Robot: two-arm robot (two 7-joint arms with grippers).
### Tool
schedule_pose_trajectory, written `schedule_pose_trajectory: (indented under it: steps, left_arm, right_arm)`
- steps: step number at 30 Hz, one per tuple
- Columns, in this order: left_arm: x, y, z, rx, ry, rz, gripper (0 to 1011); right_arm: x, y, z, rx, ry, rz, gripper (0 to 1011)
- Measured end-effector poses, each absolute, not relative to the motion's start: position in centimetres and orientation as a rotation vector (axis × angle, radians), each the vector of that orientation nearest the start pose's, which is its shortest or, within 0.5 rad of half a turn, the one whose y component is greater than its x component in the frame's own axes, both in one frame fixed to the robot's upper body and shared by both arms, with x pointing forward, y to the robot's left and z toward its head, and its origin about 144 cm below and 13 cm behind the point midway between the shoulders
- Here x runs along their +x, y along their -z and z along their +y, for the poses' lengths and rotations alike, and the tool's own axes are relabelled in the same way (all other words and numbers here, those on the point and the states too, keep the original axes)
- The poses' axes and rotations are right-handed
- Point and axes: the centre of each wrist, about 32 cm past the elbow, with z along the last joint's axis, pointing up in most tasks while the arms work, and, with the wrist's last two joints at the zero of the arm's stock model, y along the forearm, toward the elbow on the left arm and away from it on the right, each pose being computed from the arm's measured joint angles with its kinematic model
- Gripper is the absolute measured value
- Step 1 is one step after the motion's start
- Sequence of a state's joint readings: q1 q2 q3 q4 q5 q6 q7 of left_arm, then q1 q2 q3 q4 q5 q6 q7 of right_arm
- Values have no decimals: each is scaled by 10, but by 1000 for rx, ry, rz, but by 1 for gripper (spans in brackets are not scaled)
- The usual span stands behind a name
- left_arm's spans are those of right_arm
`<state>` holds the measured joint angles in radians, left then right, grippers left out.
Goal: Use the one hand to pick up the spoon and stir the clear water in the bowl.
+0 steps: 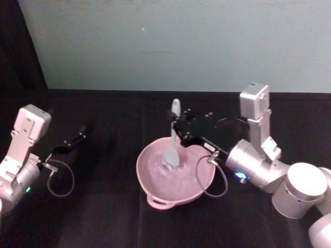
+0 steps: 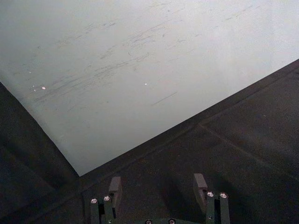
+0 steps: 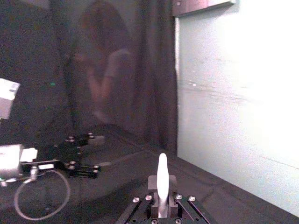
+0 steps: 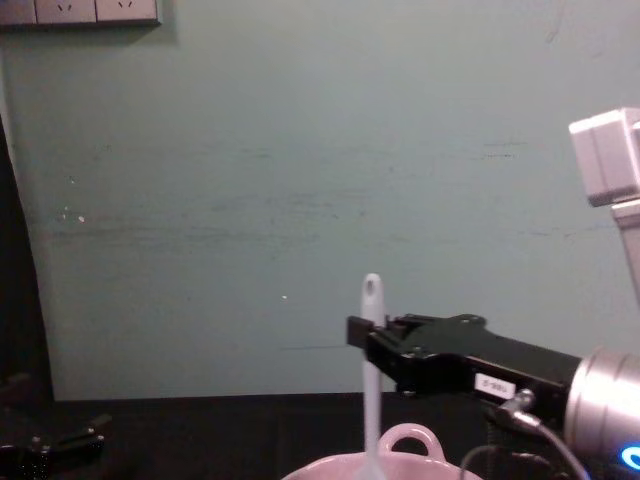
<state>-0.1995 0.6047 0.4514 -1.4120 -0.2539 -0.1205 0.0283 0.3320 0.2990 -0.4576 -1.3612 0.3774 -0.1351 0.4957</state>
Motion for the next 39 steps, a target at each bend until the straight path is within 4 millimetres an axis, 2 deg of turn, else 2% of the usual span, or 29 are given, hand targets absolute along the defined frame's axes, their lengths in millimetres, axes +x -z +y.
schedule_pose_trajectory:
  steps: [8,15,22,28,39]
  left_arm:
    - [489,-1140,310,304,-1248,-285,1005]
    - [489,-1140,310,304,-1248,-285,1005]
    - [489,-1140,310,304,-1248,-285,1005]
    - [489,-1140,310,304,-1248,-285,1005]
    - [489,-1140,310,304,-1248,-285,1005]
  right_arm:
    - [524,-1171,-222,35,768,-123,114]
    - [517,-1177,-228,9,764,-148,114]
    - [506,-1182,-221,-6,724,-175,114]
    - [495,-1184,-204,3,655,-177,114]
    - [494,-1178,-183,34,605,-151,114]
